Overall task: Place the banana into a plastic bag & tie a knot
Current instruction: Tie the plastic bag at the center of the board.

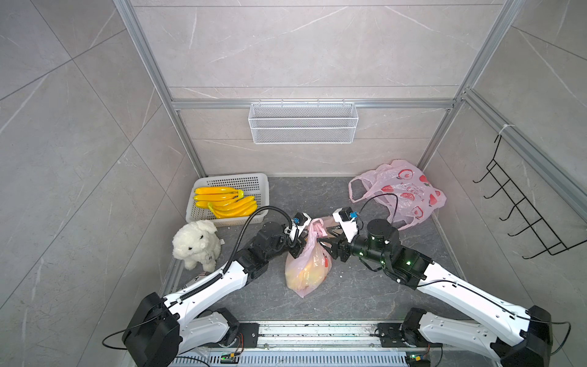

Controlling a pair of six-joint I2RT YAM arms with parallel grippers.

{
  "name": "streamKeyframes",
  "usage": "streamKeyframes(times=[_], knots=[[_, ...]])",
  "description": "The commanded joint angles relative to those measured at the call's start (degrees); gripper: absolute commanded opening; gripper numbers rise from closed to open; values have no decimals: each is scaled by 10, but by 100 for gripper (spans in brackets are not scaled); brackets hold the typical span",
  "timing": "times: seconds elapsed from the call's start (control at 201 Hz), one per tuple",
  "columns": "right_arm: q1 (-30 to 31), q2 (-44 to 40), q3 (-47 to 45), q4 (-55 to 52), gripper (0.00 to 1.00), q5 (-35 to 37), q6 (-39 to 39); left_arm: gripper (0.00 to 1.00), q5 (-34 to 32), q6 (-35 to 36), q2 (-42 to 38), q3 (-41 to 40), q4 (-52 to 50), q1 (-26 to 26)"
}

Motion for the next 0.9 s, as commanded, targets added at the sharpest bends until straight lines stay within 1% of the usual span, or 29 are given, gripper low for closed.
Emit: streamKeyframes(times=[0.0,0.134,0.169,0.219,0.448,0.582,0.796,0.896], knots=[[6,3,19,7,50,32,-7,0,13,-8,-17,9,9,-1],[5,-9,13,-2,15,67,-5,0,12,-9,-26,4,7,-2],[5,-12,13,-9,8,77,-5,0,11,-9,-30,1,7,-1],[6,-17,11,-17,0,90,-6,0,11,-11,-34,-1,4,-1],[4,-44,-6,-67,0,206,-1,0,-7,-30,-79,-29,-7,-1],[3,-40,-4,-91,0,236,3,0,-22,-39,-107,-43,-20,0],[2,-34,-2,-98,0,280,6,0,-50,-53,-140,-58,-28,3],[3,-30,2,-109,0,322,12,0,-96,-68,-160,-64,-32,7]])
